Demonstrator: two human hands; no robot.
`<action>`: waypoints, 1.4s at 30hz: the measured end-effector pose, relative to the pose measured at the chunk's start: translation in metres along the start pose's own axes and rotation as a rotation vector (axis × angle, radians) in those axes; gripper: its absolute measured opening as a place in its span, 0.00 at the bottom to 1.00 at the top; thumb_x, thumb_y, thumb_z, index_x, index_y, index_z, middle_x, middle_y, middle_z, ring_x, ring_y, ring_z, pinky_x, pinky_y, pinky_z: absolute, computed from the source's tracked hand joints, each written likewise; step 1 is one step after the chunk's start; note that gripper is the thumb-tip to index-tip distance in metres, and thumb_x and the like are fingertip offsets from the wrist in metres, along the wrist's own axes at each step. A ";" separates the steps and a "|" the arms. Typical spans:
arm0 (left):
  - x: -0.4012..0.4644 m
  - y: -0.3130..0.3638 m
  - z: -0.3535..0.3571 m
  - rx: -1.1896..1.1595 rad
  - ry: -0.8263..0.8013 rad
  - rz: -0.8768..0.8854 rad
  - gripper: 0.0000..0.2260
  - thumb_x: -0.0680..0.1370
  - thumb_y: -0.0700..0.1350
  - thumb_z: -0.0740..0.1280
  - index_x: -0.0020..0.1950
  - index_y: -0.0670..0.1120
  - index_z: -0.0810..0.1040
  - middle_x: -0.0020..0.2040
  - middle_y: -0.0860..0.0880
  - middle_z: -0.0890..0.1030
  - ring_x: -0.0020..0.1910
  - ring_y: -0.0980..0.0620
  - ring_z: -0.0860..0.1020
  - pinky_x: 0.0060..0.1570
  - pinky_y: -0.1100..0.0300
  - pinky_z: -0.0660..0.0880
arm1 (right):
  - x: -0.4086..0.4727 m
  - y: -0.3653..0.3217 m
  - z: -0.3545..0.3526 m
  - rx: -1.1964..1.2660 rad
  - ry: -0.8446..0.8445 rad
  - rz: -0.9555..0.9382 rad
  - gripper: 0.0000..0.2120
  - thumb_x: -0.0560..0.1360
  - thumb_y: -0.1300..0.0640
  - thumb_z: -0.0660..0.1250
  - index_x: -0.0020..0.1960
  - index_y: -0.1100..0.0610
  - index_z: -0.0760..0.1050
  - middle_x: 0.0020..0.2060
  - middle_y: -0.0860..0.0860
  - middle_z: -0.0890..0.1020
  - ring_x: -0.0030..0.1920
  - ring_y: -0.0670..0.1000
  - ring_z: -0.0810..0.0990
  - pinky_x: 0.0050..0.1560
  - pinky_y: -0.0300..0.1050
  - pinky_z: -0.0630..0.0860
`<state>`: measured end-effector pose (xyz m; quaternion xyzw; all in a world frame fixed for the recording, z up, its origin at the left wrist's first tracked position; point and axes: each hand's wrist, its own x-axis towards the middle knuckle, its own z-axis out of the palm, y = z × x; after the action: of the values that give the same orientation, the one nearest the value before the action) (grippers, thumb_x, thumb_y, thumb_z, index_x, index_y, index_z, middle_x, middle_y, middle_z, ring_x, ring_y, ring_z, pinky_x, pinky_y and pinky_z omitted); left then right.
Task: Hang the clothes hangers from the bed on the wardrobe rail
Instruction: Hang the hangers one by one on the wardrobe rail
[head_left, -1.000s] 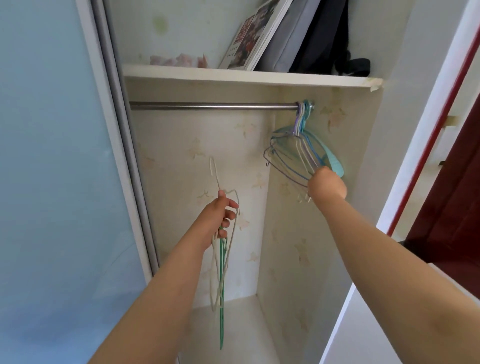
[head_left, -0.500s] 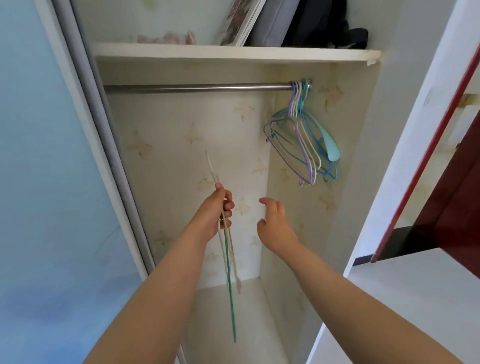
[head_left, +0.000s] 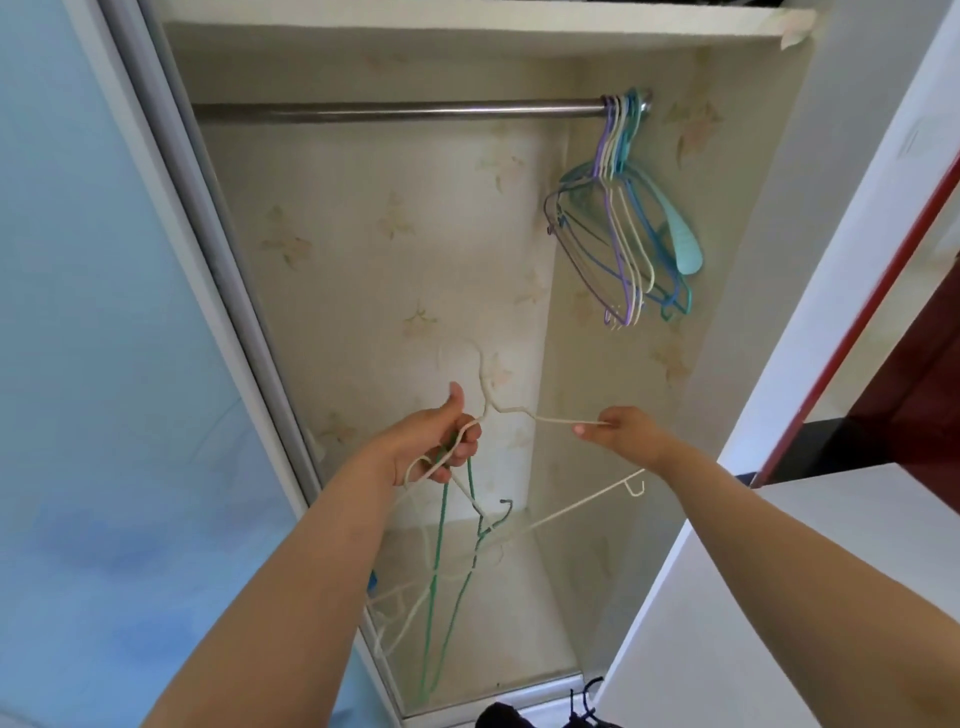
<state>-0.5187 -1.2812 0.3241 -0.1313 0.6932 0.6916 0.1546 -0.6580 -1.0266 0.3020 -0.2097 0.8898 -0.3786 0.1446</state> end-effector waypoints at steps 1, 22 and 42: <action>0.005 -0.005 -0.004 -0.107 0.096 -0.010 0.31 0.74 0.72 0.47 0.36 0.48 0.72 0.30 0.50 0.71 0.26 0.55 0.64 0.24 0.66 0.60 | -0.002 0.004 0.000 0.098 0.021 0.001 0.25 0.70 0.44 0.73 0.31 0.54 0.59 0.28 0.49 0.61 0.31 0.50 0.62 0.34 0.45 0.56; 0.059 -0.028 -0.030 0.216 0.882 0.303 0.12 0.82 0.36 0.50 0.58 0.45 0.70 0.47 0.50 0.80 0.48 0.51 0.73 0.43 0.63 0.67 | -0.008 -0.004 -0.015 -0.710 -0.166 0.186 0.23 0.79 0.40 0.55 0.34 0.56 0.67 0.36 0.52 0.75 0.43 0.55 0.74 0.44 0.44 0.67; 0.045 0.056 -0.015 0.229 0.668 0.461 0.09 0.83 0.42 0.52 0.59 0.47 0.69 0.36 0.53 0.82 0.34 0.51 0.71 0.31 0.59 0.66 | 0.051 -0.176 -0.071 0.349 0.402 0.018 0.15 0.79 0.65 0.52 0.38 0.52 0.69 0.30 0.51 0.69 0.26 0.50 0.66 0.23 0.37 0.62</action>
<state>-0.5826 -1.2945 0.3574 -0.1716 0.7890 0.5459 -0.2239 -0.6853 -1.1180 0.4740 -0.0940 0.8239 -0.5589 0.0022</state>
